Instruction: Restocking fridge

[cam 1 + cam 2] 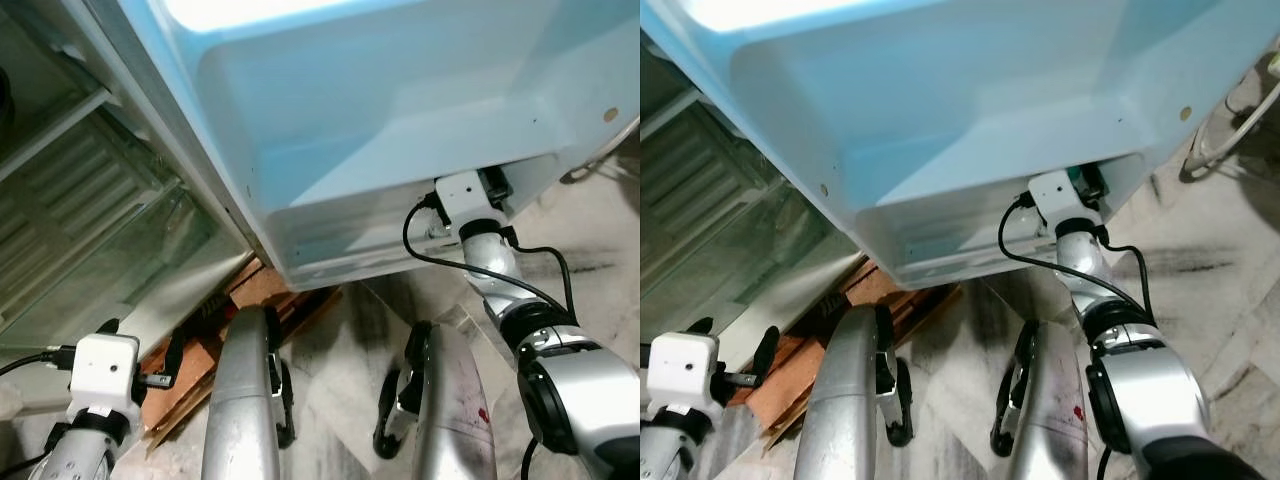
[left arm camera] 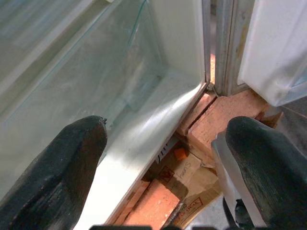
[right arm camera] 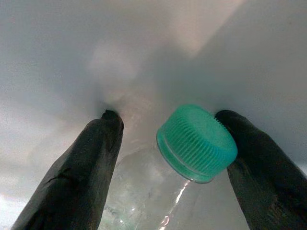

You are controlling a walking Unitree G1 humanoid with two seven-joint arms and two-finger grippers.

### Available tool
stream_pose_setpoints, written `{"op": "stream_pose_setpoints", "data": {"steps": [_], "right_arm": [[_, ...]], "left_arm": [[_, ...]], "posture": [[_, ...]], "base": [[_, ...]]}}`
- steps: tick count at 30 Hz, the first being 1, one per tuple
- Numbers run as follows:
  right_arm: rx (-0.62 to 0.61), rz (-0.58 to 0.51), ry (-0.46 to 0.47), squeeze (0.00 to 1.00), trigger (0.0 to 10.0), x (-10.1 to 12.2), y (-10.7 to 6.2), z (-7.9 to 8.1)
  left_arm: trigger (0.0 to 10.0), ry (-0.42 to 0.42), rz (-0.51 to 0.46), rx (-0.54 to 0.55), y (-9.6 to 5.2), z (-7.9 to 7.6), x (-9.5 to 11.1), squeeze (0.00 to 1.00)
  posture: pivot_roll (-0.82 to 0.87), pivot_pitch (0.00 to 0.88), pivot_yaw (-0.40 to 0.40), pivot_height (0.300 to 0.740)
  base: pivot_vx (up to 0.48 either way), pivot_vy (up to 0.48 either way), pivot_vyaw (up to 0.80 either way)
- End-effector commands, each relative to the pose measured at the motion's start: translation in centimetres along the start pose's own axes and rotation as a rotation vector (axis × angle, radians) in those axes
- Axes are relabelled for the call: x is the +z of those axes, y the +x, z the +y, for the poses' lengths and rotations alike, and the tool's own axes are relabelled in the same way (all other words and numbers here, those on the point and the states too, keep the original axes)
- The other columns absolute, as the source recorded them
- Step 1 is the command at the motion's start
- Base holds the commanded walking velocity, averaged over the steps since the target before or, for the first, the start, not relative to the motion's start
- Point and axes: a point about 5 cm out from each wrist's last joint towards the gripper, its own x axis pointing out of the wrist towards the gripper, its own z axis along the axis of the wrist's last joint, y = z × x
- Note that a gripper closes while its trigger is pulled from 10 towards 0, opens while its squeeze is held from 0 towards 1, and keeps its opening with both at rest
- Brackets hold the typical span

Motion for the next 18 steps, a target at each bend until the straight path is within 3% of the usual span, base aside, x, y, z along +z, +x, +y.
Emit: {"op": "stream_pose_setpoints", "data": {"steps": [1, 7, 18], "right_arm": [[-0.03, 0.038, 0.062, 1.0, 10.0, -0.4, 0.1, -0.9], [0.005, 0.063, 0.181, 1.0, 10.0, 0.2, 0.6, -0.6], [0.06, 0.096, 0.275, 1.0, 10.0, -0.9, -0.5, 0.2]], "left_arm": [[10.0, 0.009, 0.033, 0.0, 0.0, 0.1, -0.9, 0.0], [10.0, 0.006, 0.019, 0.017, 1.3, 0.3, -1.1, 0.0], [10.0, -0.005, 0.0, 0.003, 3.1, -0.4, -1.5, 0.0]], "posture": [[0.22, 0.289, 0.05, 0.572], [0.18, 0.24, 0.038, 0.572], [0.12, 0.165, 0.04, 0.572]], "base": [[0.0, 0.0, 0.0], [0.0, 0.0, 0.0], [0.0, 0.0, 0.0]]}}
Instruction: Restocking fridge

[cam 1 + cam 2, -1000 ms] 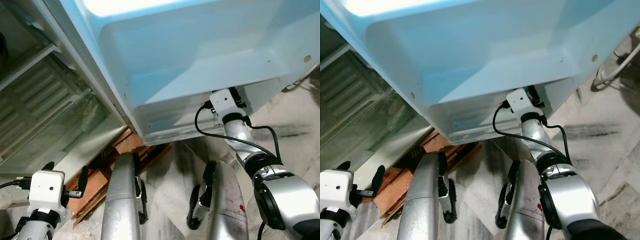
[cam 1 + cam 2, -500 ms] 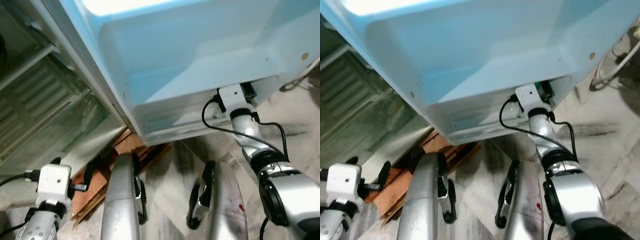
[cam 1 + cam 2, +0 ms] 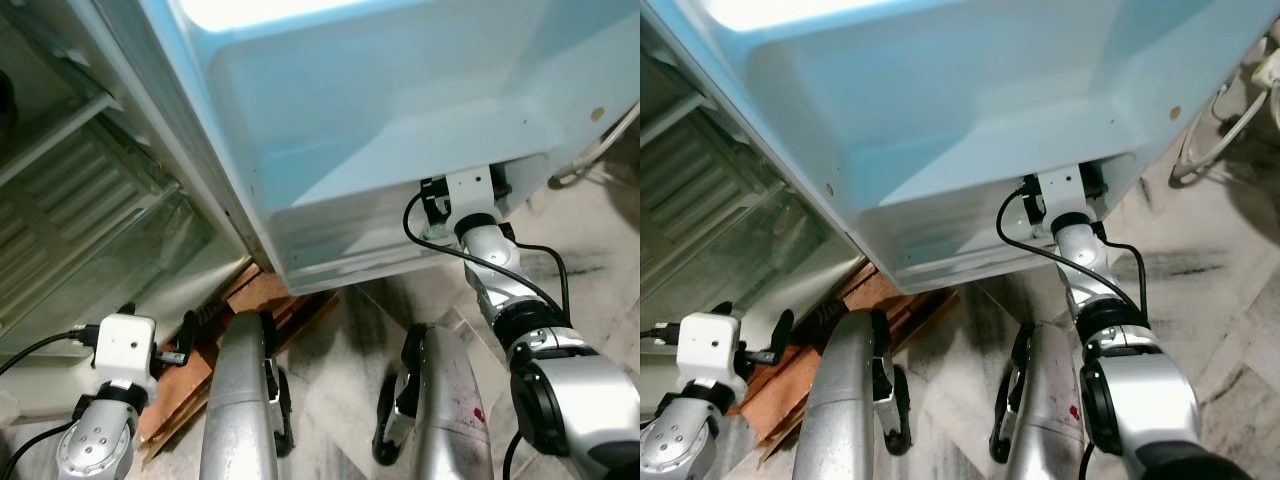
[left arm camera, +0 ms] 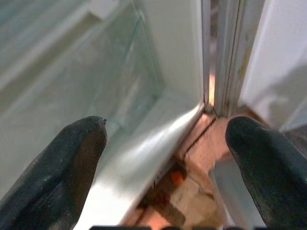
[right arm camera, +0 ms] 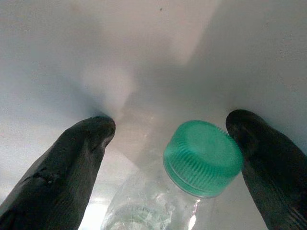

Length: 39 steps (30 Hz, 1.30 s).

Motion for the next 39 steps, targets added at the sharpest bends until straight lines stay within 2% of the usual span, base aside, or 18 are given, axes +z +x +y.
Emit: {"op": "stream_pose_setpoints", "data": {"steps": [1, 2, 3, 4, 5, 8, 12, 13, 17, 18, 19, 22, 25, 28, 33, 39], "right_arm": [[-0.034, 0.017, 0.032, 1.0, 10.0, -0.6, -0.4, -0.7], [-0.032, 0.006, 0.033, 1.0, 10.0, -0.5, -0.5, -0.7], [-0.028, -0.002, 0.032, 0.85, 10.0, -0.5, -0.6, -0.7], [-0.025, -0.009, 0.031, 0.5, 10.0, -0.4, -0.7, -0.6], [-0.019, -0.015, 0.028, 0.0, 10.0, -0.4, -0.8, -0.5], [0.009, -0.04, 0.024, 0.0, 10.0, -0.1, -1.2, -0.1], [-0.021, -0.058, 0.05, 0.0, 10.0, 0.1, -1.5, -0.5], [-0.049, -0.059, 0.066, 1.0, 10.0, 0.1, -1.7, -0.8], [-0.056, -0.122, 0.144, 1.0, 10.0, 0.8, -2.1, -0.2], [-0.018, -0.138, 0.24, 1.0, 10.0, 1.3, -2.2, 0.5], [0.034, -0.155, 0.282, 1.0, 10.0, 1.8, -2.3, 1.1], [0.106, -0.166, 0.319, 1.0, 10.0, 2.2, -2.4, 1.8], [0.185, -0.147, 0.214, 1.0, 10.0, 2.1, -2.4, 2.1], [0.173, -0.143, 0.16, 1.0, 10.0, 2.1, -2.3, 1.4], [0.175, -0.139, 0.162, 1.0, 10.0, 2.0, -2.7, 1.0], [0.255, -0.141, 0.236, 1.0, 10.0, 1.6, -4.5, 2.5]], "left_arm": [[10.0, 0.012, 0.037, 0.002, -0.3, 0.1, -0.9, 0.0], [10.0, 0.012, 0.032, 0.001, 0.1, 0.2, -0.9, 0.0], [10.0, 0.013, 0.031, 0.0, 0.3, 0.1, -0.9, 0.0], [10.0, 0.013, 0.03, -0.001, 0.4, 0.1, -0.9, 0.0], [10.0, 0.013, 0.027, -0.001, 0.6, 0.1, -0.9, 0.0], [10.0, 0.014, 0.013, -0.006, 1.3, -0.2, -0.8, 0.0], [10.0, 0.013, 0.008, -0.012, 1.6, -0.5, -0.8, 0.0], [10.0, 0.011, 0.006, -0.014, 1.7, -0.6, -0.8, 0.0], [10.0, 0.011, 0.003, -0.016, 2.1, -0.7, -0.9, 0.0], [10.0, 0.01, 0.002, -0.014, 2.2, -0.8, -0.9, 0.0], [10.0, 0.009, 0.001, -0.013, 2.4, -0.9, -1.0, 0.0], [10.0, 0.009, 0.0, -0.013, 2.5, -0.9, -1.0, 0.0], [10.0, 0.01, -0.001, -0.014, 2.6, -1.0, -1.1, 0.0], [10.0, 0.011, 0.0, -0.016, 2.6, -1.1, -1.3, 0.0], [10.0, 0.008, 0.003, -0.016, 2.7, -1.3, -1.5, 0.0], [10.0, 0.003, 0.013, -0.024, 2.5, -1.5, -1.5, 0.0]], "posture": [[0.12, 0.161, 0.039, 0.572], [0.11, 0.152, 0.039, 0.572], [0.11, 0.135, 0.041, 0.572], [0.11, 0.135, 0.041, 0.572], [0.1, 0.125, 0.04, 0.572], [0.09, 0.106, 0.044, 0.572], [0.08, 0.094, 0.043, 0.572], [0.08, 0.091, 0.042, 0.572], [0.07, 0.082, 0.038, 0.572], [0.07, 0.077, 0.034, 0.572], [0.06, 0.075, 0.034, 0.572], [0.06, 0.073, 0.034, 0.572], [0.06, 0.072, 0.033, 0.572], [0.06, 0.067, 0.027, 0.572], [0.05, 0.061, 0.027, 0.572], [0.05, 0.067, 0.036, 0.572]], "base": [[0.0, 0.0, 0.0], [0.0, 0.0, 0.0], [0.0, 0.0, 0.0], [0.0, 0.0, 0.0], [0.0, 0.0, 0.0], [0.0, 0.0, 0.0], [0.0, 0.0, 0.0], [0.0, 0.0, 0.0], [0.0, 0.0, 0.0], [0.0, 0.0, 0.0], [0.0, 0.0, 0.0], [0.0, 0.0, 0.0], [0.0, 0.0, 0.0], [0.0, 0.0, 0.0], [0.0, 0.0, 0.0], [0.0, 0.0, 0.0]]}}
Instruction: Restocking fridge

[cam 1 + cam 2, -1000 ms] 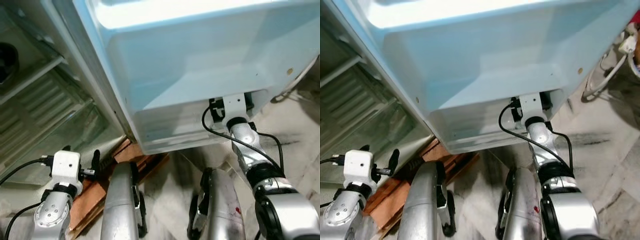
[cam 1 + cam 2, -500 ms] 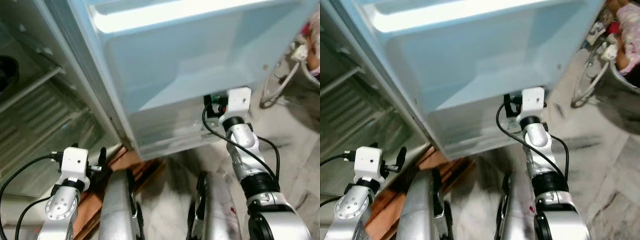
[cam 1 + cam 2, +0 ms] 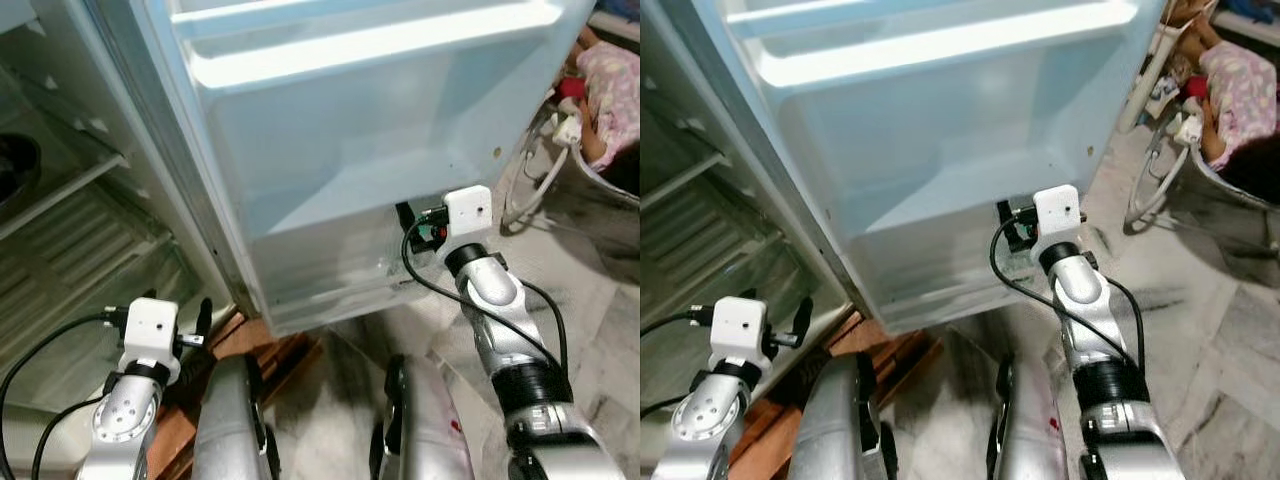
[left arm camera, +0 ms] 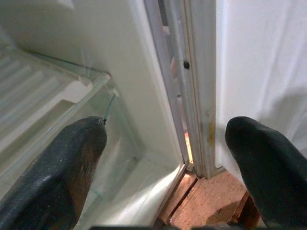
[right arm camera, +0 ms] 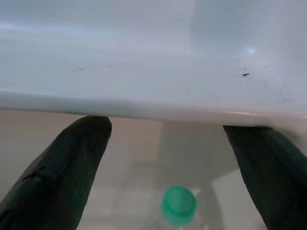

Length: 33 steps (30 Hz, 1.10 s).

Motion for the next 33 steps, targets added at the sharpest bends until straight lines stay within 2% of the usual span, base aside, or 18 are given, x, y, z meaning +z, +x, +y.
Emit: {"op": "stream_pose_setpoints", "data": {"steps": [1, 2, 3, 4, 7, 10, 13, 16, 18, 21, 24, 28, 33], "right_arm": [[0.067, -0.046, 0.002, 0.75, 10.0, 0.9, -0.5, 1.1], [0.067, -0.046, 0.002, 0.75, 10.0, 0.9, -0.5, 1.1], [0.097, -0.043, 0.004, 0.15, 10.0, 0.8, -1.0, 1.8], [0.124, -0.03, 0.008, 0.0, 10.0, 0.4, -1.9, 2.5], [0.099, -0.017, 0.028, 0.0, 10.0, 0.1, -2.6, 2.7], [0.065, 0.032, 0.086, 0.0, 10.0, -0.9, -4.2, 2.7], [0.037, 0.028, 0.073, 0.0, 10.0, -1.4, -5.6, 2.5], [-0.037, -0.005, 0.052, 0.0, 10.0, -1.3, -5.4, 2.1], [-0.037, -0.005, 0.052, 0.0, 10.0, -1.3, -5.4, 2.1], [-0.126, -0.009, 0.088, 0.0, 10.0, -1.7, -4.9, 2.0], [-0.068, -0.017, 0.085, 0.0, 10.0, -1.6, -4.9, 3.0], [-0.052, -0.002, 0.082, 0.0, 10.0, -1.3, -5.3, 2.9], [-0.051, 0.006, 0.083, 0.0, 10.0, -1.7, -4.9, 3.1]], "left_arm": [[10.0, 0.015, 0.022, 0.005, -0.4, 0.1, -0.4, 0.0], [10.0, 0.015, 0.022, 0.005, -0.4, 0.1, -0.4, 0.0], [10.0, 0.018, 0.019, 0.011, -0.6, 0.2, -0.3, 0.0], [10.0, 0.02, 0.007, 0.026, -0.9, 0.3, -0.1, 0.0], [10.0, -0.001, -0.015, 0.061, -1.4, 0.5, 0.2, 0.0], [10.0, -0.021, -0.023, 0.091, -2.2, 0.3, 0.1, 0.0], [10.0, -0.027, -0.007, 0.093, -3.2, -0.3, -0.5, 0.0], [10.0, -0.038, 0.014, 0.129, -3.5, 0.2, -1.3, 0.0], [10.0, -0.038, 0.014, 0.129, -3.5, 0.2, -1.3, 0.0], [10.0, -0.056, 0.007, 0.174, -3.1, 0.8, -1.4, 0.0], [10.0, -0.057, -0.023, 0.153, -2.3, 0.2, -0.7, 0.0], [10.0, -0.054, -0.03, 0.161, -2.2, 0.2, -0.4, 0.0], [10.0, -0.057, -0.016, 0.165, -2.3, 0.1, -0.8, 0.0]], "posture": [[0.05, 0.068, 0.036, 0.572], [0.05, 0.068, 0.036, 0.572], [0.05, 0.07, 0.038, 0.572], [0.05, 0.069, 0.035, 0.572], [0.05, 0.068, 0.033, 0.572], [0.04, 0.056, 0.029, 0.572], [0.04, 0.014, 0.002, 0.577], [0.05, 0.0, -0.011, 0.592], [0.05, 0.0, -0.011, 0.592], [0.04, 0.0, -0.011, 0.606], [0.03, 0.0, -0.008, 0.631], [0.03, 0.0, -0.007, 0.655], [0.03, 0.0, -0.002, 0.675]], "base": [[0.0, 0.0, 0.0], [0.0, 0.0, 0.0], [0.0, 0.0, 0.0], [0.0, 0.0, 0.0], [0.0, 0.0, 0.0], [0.0, 0.0, 0.0], [0.0, 0.0, 0.0], [0.0, 0.0, 0.0], [0.0, 0.0, 0.0], [0.0, 0.0, 0.0], [0.0, 0.0, 0.0], [0.0, 0.0, 0.0], [0.0, 0.0, 0.0]]}}
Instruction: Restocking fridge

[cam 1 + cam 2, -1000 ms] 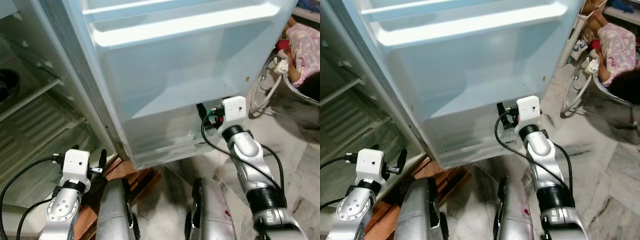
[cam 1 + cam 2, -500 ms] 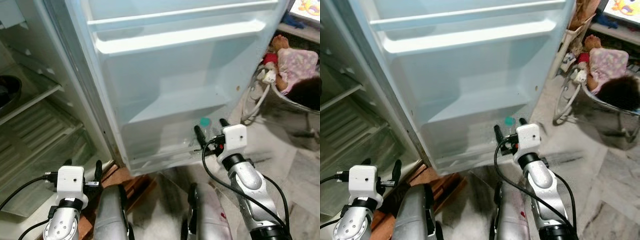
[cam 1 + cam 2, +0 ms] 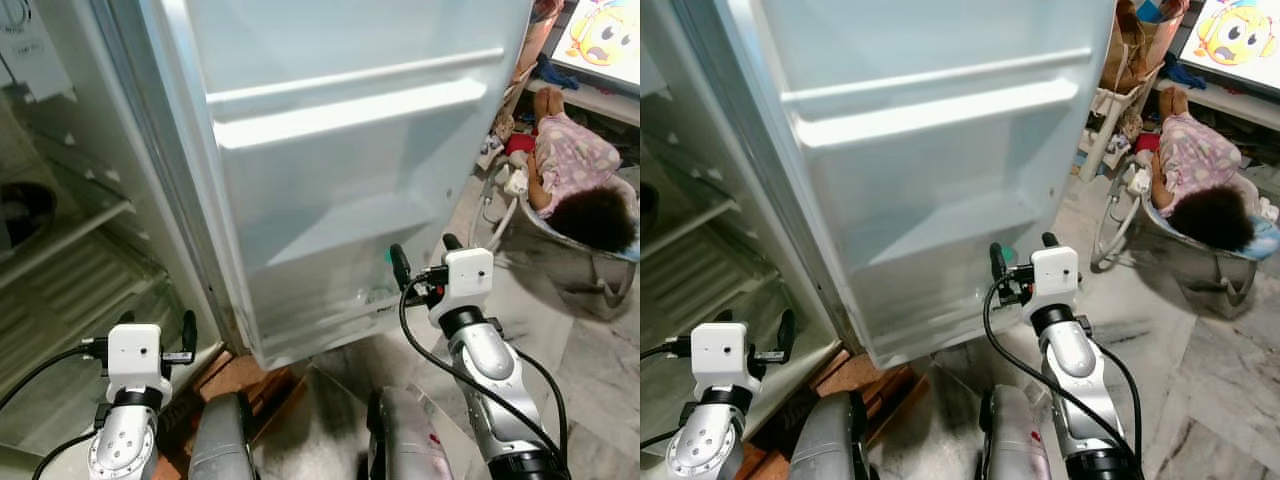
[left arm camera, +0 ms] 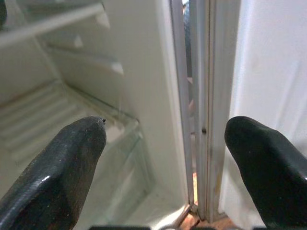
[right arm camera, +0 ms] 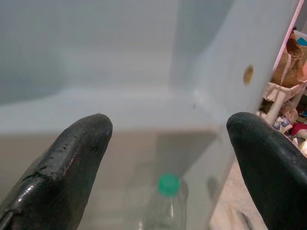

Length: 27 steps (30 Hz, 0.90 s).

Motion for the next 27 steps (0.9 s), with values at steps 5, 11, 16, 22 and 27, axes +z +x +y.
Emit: {"op": "stream_pose_setpoints", "data": {"steps": [5, 11, 16, 22, 27], "right_arm": [[0.003, -0.019, -0.025, 0.0, 10.0, 0.3, 1.0, 0.3], [-0.001, -0.003, -0.025, 0.0, 10.0, 0.0, 1.4, 0.2], [0.011, -0.011, -0.06, 0.0, 10.0, 0.0, 1.3, -0.2], [0.012, -0.005, -0.087, 0.0, 10.0, -0.2, 1.4, -0.4], [0.043, -0.003, -0.071, 0.0, 10.0, -0.3, 1.7, 0.6]], "left_arm": [[10.0, 0.005, 0.004, -0.022, 0.0, -0.8, -0.3, 0.0], [10.0, -0.002, 0.004, -0.015, 0.9, -1.2, -0.1, 0.0], [10.0, 0.012, -0.002, -0.025, 1.2, -1.1, -0.1, 0.0], [10.0, 0.018, 0.001, -0.023, 1.5, -1.0, -0.2, 0.0], [10.0, 0.02, 0.006, -0.033, 1.4, -1.3, -0.4, 0.0]], "posture": [[0.03, 0.0, -0.005, 0.69], [0.03, 0.0, -0.012, 0.724], [0.03, 0.0, -0.008, 0.74], [0.03, 0.0, -0.002, 0.74], [0.03, 0.0, -0.004, 0.74]], "base": [[0.0, 0.0, 0.0], [0.0, 0.0, 0.0], [0.0, 0.0, 0.0], [0.0, 0.0, 0.0], [-0.155, 0.0, 0.0]]}}
